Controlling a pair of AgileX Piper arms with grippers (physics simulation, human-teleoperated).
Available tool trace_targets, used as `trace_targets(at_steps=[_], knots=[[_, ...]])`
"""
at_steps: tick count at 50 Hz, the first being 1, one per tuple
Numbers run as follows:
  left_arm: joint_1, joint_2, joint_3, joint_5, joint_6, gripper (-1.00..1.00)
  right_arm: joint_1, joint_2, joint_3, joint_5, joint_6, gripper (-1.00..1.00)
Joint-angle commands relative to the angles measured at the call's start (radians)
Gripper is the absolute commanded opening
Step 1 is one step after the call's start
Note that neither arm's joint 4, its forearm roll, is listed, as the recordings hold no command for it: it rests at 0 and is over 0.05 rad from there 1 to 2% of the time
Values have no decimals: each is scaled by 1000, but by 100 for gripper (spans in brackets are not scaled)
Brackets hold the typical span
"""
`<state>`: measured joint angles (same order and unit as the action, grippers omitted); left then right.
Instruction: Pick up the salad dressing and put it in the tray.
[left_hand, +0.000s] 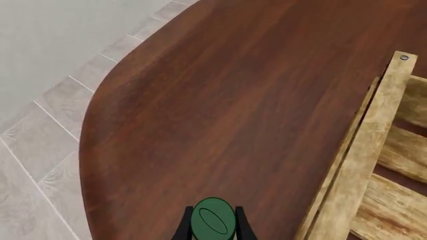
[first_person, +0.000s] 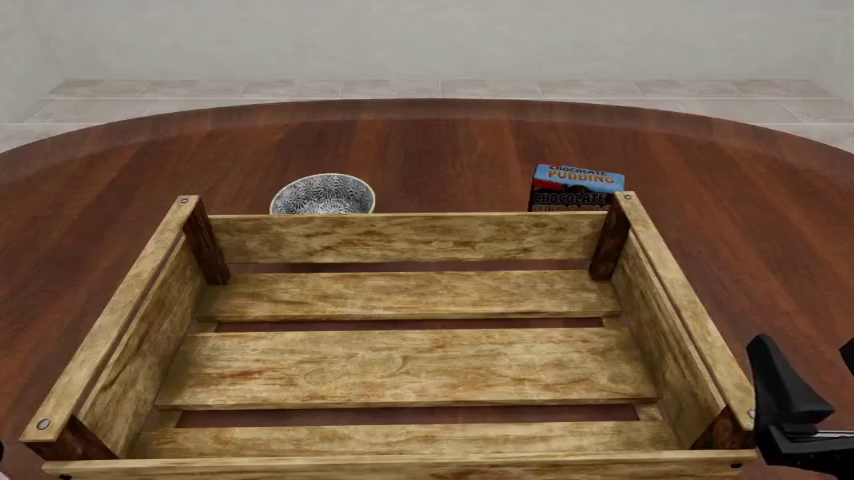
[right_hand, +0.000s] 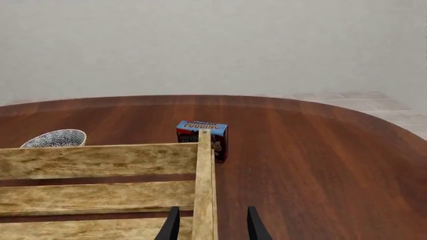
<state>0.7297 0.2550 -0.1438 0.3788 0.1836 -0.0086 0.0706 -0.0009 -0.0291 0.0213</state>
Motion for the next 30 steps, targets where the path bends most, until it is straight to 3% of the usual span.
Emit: trace_targets(at_steps=[1, 30], knots=[[-38, -34, -75, 39, 0, -100, -4, -10, 0, 9, 3, 100], [-134, -3, -201, 25, 15, -100, 1, -17, 1, 14, 11, 100]])
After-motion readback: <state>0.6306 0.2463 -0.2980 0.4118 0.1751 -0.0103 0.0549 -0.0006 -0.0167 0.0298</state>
